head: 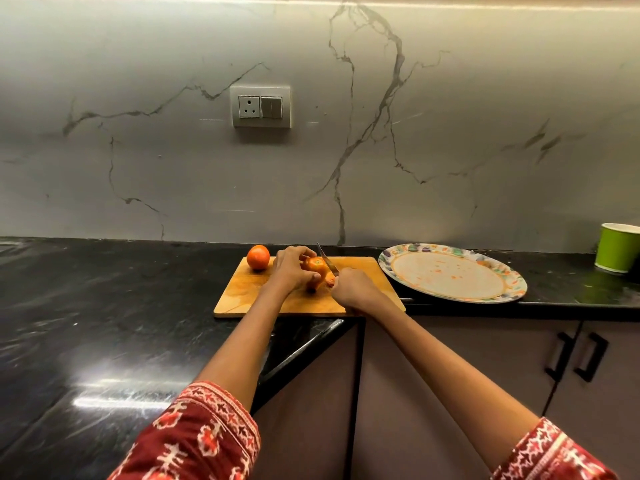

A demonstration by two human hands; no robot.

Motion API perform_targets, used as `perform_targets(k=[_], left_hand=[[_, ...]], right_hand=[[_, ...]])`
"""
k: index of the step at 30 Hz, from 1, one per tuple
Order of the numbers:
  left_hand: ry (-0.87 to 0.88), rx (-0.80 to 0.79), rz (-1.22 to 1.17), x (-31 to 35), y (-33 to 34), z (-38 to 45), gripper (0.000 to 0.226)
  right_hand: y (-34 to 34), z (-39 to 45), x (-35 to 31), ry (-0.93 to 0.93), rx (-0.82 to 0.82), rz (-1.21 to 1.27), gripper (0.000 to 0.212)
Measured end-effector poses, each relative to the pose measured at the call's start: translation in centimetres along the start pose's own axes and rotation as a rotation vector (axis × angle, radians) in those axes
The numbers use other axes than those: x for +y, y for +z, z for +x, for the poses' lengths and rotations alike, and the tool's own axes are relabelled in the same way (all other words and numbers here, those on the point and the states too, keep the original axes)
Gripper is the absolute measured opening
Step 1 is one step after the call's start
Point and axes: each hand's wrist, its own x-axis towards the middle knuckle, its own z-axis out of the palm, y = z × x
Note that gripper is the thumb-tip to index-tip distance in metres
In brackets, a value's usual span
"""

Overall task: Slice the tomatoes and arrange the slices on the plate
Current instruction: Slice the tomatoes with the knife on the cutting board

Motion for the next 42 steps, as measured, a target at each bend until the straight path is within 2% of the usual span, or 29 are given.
perform_targets(k=[4,7,15,18,26,37,42], left_hand=[[0.005,0.009,-0.001,-0.1,0.1,0.1,0.046],[0.002,0.020,-0.011,-0.1,0.1,0.0,0.046],[0.004,0.026,-0.016,0.2,-0.1,0.2,0.045],[0.002,0.022,-0.021,0.6,-0.2,0.3,0.044],[0.018,0.017,-0.038,0.8,-0.3,0.2,0.043],[0.010,0.053,-0.051,0.4,-0.2,0.2,0.044],[0.020,0.039,-0.055,0.4,-0.3,0.1,0.043]], right_hand=[[0.1,0.0,0.0,0.021,0.002,0.001,0.032],[0.4,0.1,0.0,0.032,0.013,0.008,0.018],[0.1,0.1,0.1,0.004,0.002,-0.005,0.021],[0.1,0.4,0.0,0.010,-0.017,0.015,0.031],[-0.4,1.3,-0.4,0.070,-0.113,0.196,0.032],[0.6,1.3,-0.1,0.106,-0.108,0.339,0.032],[0.8,1.9,-0.6,0.105,-0.114,0.269,0.034]])
